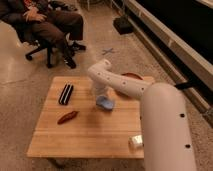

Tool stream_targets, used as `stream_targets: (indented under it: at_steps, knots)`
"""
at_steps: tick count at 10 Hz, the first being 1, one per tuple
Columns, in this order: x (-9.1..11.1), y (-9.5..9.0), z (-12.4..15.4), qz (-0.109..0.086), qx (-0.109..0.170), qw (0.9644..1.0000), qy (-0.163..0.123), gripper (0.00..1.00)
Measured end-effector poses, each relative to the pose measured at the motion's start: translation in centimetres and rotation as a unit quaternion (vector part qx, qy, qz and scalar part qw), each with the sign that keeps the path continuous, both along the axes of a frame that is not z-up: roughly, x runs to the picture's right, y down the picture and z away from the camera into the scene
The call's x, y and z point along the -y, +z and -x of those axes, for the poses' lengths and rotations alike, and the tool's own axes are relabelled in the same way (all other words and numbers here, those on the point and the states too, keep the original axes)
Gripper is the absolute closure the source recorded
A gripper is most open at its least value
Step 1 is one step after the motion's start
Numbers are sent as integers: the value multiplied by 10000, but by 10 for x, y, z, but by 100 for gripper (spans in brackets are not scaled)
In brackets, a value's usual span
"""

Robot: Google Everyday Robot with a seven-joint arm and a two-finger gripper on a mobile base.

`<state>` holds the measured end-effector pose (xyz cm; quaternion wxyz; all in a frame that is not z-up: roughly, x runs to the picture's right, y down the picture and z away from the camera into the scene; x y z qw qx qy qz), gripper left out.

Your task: Wipe the white sponge on the table

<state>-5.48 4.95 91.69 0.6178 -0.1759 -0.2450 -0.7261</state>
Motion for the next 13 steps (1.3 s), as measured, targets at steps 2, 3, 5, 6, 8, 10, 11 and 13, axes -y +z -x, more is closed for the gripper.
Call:
stream_targets:
  at_steps: [2, 3, 5, 6, 8, 10, 11, 13]
  knots:
    - [4, 4, -10, -7, 4, 10000, -57, 69]
    - [3, 3, -10, 3, 9, 9999, -101, 69]
    - [9, 9, 0, -39, 60, 9999, -112, 69]
    - [16, 15, -2, -64, 69, 9998, -150, 69]
    - [14, 16, -5, -39, 69, 9997, -210, 69]
    - [19, 20, -7, -107, 71, 9998, -151, 84]
    - [26, 26, -5, -133, 104, 9998, -125, 94]
    - [27, 29, -24, -115, 96, 9998, -103, 96]
